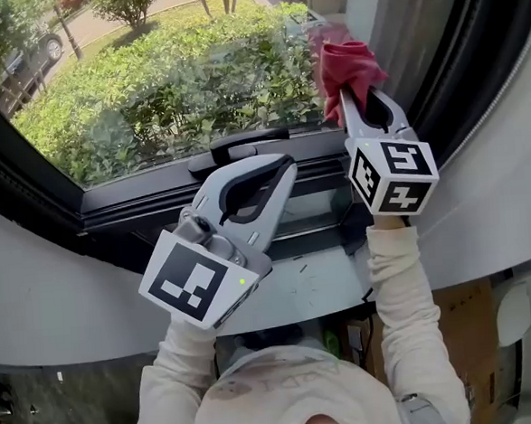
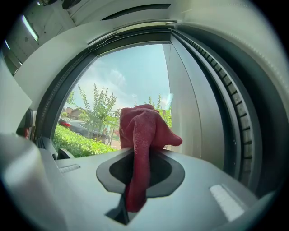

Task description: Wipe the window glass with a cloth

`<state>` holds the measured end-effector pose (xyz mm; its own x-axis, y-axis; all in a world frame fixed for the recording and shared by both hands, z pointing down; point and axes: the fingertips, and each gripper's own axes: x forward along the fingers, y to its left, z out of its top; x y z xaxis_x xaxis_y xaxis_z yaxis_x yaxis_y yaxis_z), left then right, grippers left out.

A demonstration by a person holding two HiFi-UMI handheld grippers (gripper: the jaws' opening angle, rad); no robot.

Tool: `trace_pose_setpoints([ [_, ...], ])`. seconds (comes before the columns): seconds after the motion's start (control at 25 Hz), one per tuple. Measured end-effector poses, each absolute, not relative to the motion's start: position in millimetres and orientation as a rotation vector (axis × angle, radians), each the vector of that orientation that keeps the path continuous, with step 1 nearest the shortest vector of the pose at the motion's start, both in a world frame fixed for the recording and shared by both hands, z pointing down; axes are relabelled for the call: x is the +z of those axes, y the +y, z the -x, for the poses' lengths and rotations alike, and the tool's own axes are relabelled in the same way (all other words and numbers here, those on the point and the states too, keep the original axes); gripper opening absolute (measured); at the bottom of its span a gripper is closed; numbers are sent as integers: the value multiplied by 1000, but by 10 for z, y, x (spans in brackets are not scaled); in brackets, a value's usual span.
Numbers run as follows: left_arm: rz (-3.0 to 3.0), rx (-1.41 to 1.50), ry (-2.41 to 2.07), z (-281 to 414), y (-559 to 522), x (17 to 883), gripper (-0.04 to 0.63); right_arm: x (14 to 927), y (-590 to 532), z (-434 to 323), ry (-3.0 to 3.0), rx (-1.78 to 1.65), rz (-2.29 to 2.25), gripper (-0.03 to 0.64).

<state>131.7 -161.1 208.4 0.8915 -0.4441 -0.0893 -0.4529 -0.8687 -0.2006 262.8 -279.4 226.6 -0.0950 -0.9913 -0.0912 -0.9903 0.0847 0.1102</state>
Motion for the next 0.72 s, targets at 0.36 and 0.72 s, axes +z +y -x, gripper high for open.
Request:
trace_pose_setpoints([
  [0.36,2832,76,756,-832,-1652,2101,0,2187,-2838,-1958,-2366,-268,-2019,69],
  [0.72,2803,106,849,-173,-1690,2046,0,2058,-2889,-986,-2453,-344,-1872,69],
])
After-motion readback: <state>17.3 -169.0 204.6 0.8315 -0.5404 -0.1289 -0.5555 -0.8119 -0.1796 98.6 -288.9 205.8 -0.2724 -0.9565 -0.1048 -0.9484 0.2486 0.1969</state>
